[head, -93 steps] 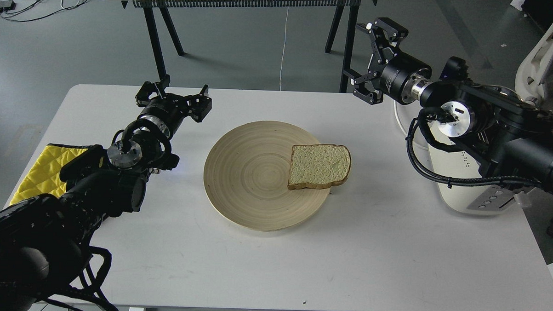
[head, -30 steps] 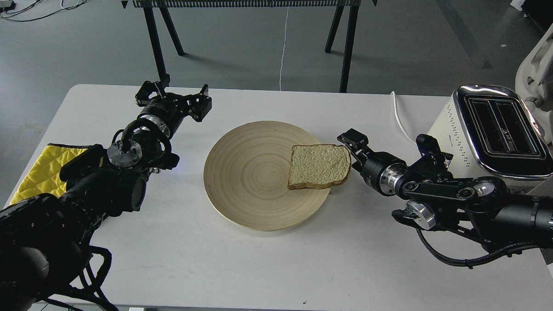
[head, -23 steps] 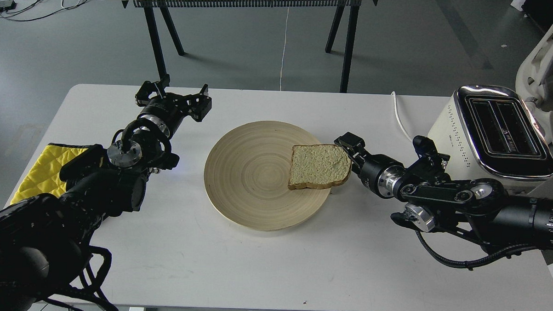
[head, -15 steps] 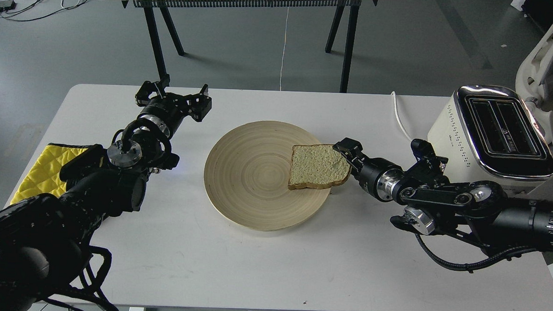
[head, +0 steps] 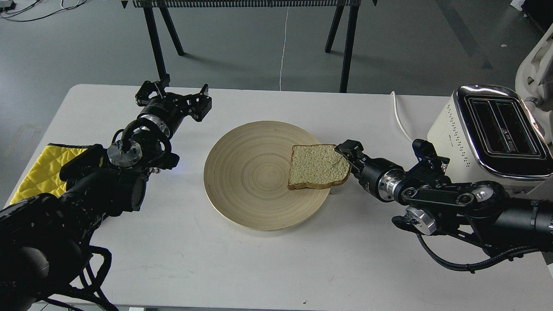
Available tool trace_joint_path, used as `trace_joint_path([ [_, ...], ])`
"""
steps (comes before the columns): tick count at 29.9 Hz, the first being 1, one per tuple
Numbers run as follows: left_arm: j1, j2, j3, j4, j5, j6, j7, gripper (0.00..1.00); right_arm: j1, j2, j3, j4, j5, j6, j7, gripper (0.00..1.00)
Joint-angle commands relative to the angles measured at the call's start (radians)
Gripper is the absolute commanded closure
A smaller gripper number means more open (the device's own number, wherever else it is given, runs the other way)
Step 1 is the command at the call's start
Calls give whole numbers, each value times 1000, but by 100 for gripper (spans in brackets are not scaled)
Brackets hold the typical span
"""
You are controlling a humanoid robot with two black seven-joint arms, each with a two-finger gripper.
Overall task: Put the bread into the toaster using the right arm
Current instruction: 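Close the right gripper on the bread slice's edge, then lift the bread slice with the right gripper up off the plate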
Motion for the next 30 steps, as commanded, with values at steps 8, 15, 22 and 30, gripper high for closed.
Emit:
trace_joint_path([
  [8,0,0,0,0,0,0,0,0,0,-2,0,0,-1,0,4,68],
  [15,0,0,0,0,0,0,0,0,2,-3,3,2,-1,0,6,71],
  [22,0,0,0,0,0,0,0,0,3,-8,20,14,-1,0,4,74],
  [30,0,0,0,0,0,0,0,0,11,-8,43,12,-1,2,4,77],
])
